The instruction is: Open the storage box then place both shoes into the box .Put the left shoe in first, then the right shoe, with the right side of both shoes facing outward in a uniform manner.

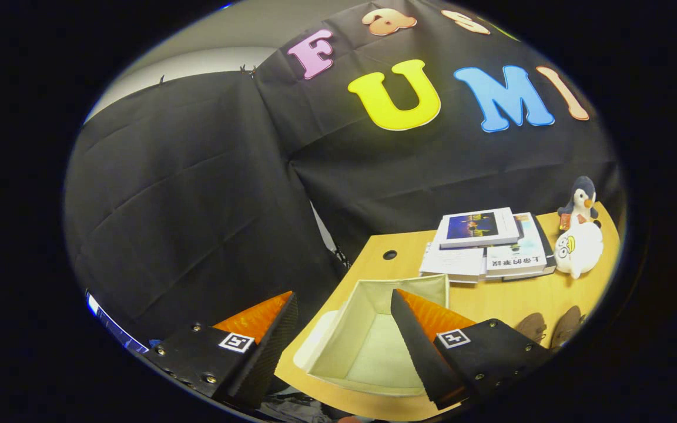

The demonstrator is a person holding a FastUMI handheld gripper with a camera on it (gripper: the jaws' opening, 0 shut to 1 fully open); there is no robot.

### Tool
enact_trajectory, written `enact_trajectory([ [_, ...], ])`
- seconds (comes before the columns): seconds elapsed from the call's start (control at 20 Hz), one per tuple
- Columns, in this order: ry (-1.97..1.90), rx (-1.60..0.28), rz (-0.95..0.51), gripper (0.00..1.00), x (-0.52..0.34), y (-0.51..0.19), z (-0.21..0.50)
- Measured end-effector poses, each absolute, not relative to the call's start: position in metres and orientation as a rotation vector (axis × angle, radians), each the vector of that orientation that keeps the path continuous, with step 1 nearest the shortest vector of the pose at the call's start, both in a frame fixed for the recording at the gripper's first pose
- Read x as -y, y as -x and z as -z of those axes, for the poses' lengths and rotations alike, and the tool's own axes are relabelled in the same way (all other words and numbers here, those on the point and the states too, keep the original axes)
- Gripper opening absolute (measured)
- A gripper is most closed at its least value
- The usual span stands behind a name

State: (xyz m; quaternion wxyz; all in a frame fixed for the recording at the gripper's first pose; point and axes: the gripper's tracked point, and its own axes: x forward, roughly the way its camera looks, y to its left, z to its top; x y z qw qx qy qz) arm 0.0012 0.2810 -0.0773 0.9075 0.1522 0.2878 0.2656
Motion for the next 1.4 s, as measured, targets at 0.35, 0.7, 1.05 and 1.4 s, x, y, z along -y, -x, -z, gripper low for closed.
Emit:
enact_trajectory([
  [0.35, -0.255, -0.569, -0.414, 0.97, -0.182, -0.015, 0.096],
  [0.7, -0.173, -0.593, -0.294, 0.97, -0.100, -0.014, 0.142],
  [1.05, -0.133, -0.664, -0.221, 0.98, -0.055, -0.006, 0.206],
  [1.4, -0.154, -0.762, -0.161, 0.98, -0.026, 0.009, 0.261],
])
